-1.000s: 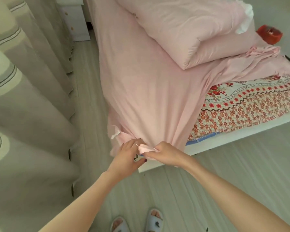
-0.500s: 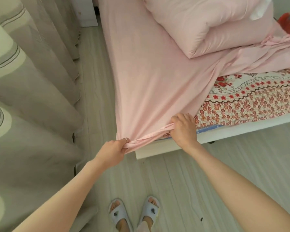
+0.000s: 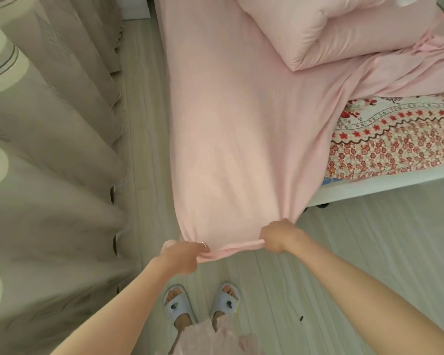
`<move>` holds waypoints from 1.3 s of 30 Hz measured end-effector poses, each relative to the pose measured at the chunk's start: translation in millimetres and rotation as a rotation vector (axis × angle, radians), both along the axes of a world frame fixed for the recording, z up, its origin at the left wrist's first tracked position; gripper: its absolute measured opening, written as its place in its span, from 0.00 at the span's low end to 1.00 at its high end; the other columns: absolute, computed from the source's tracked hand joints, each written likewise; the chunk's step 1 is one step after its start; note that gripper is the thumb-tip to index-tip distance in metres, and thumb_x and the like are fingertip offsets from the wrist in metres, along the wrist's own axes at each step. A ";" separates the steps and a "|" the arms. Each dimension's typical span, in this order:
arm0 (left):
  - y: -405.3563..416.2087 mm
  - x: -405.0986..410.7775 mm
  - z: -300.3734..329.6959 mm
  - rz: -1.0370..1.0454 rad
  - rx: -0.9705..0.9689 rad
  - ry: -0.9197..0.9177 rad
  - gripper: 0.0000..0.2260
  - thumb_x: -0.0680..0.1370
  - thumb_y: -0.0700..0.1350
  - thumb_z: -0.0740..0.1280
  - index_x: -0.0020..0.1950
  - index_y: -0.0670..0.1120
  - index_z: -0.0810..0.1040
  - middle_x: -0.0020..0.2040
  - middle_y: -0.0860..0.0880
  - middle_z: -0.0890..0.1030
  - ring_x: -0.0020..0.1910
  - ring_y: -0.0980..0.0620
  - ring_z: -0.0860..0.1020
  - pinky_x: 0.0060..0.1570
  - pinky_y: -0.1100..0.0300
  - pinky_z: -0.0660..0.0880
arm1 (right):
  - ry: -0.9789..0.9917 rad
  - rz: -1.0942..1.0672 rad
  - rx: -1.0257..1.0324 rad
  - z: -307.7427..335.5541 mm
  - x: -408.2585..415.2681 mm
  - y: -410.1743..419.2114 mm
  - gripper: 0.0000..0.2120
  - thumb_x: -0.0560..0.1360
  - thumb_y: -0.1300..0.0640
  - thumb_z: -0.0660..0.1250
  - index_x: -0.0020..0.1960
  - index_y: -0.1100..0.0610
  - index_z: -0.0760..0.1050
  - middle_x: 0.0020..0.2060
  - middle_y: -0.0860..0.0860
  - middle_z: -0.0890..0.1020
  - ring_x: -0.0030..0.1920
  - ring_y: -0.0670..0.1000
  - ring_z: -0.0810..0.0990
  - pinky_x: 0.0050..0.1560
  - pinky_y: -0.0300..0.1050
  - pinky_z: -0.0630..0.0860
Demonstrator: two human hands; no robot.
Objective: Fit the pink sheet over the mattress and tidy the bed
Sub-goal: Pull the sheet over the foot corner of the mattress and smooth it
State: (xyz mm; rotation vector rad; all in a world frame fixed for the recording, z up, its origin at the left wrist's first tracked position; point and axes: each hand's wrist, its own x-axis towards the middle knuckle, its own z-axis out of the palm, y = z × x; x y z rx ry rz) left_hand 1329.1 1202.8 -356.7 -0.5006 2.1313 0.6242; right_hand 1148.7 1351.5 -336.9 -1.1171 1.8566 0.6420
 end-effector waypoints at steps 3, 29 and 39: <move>1.6 4.7 -6.1 0.123 0.149 -0.100 0.25 0.77 0.34 0.50 0.72 0.52 0.63 0.72 0.49 0.67 0.69 0.49 0.68 0.64 0.59 0.69 | -0.085 -0.081 0.145 -15.4 -2.3 8.9 0.22 0.76 0.63 0.54 0.69 0.55 0.69 0.67 0.54 0.72 0.66 0.55 0.71 0.65 0.48 0.69; -283.4 -90.2 80.1 0.796 0.294 0.485 0.15 0.77 0.32 0.52 0.50 0.46 0.75 0.44 0.47 0.78 0.45 0.46 0.76 0.47 0.59 0.70 | -0.256 -0.690 -0.574 105.0 -84.4 -302.1 0.15 0.80 0.56 0.54 0.62 0.56 0.75 0.55 0.53 0.82 0.58 0.52 0.78 0.57 0.43 0.72; -461.6 -188.5 101.6 0.777 0.339 0.488 0.15 0.77 0.33 0.53 0.44 0.48 0.76 0.41 0.49 0.80 0.43 0.48 0.77 0.54 0.57 0.74 | -0.279 -0.991 -0.689 115.9 -150.3 -458.2 0.15 0.80 0.60 0.55 0.61 0.61 0.75 0.52 0.58 0.83 0.45 0.50 0.80 0.42 0.32 0.72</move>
